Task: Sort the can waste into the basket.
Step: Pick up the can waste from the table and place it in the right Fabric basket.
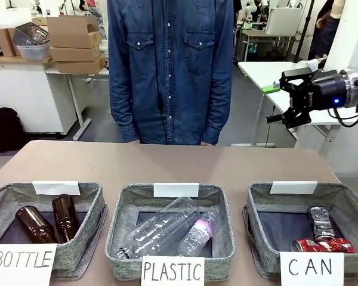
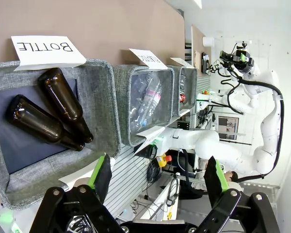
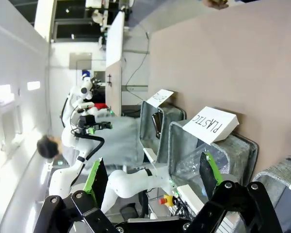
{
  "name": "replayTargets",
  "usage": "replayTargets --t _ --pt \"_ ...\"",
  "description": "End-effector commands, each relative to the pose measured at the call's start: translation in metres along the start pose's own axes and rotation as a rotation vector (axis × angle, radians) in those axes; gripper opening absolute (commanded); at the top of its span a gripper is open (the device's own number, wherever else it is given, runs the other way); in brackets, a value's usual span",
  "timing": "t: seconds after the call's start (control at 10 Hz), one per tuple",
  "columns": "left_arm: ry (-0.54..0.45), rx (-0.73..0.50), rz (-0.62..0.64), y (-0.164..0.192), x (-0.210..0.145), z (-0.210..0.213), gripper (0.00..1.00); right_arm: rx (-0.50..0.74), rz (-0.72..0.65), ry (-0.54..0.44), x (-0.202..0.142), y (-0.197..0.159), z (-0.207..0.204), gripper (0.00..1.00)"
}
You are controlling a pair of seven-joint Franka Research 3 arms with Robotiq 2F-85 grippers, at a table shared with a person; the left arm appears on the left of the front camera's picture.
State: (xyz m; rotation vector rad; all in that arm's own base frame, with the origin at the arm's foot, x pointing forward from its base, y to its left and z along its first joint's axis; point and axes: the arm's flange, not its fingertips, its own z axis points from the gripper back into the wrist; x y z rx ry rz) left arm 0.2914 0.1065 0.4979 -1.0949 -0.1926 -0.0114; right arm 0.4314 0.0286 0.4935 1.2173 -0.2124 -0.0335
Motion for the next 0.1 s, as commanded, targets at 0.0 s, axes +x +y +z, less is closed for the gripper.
replayTargets --t 0.0 --pt "0.006 0.004 -0.003 0.0002 -0.0019 0.0020 1.00 -0.005 0.023 0.007 0.0048 0.0022 0.0008 1.00"
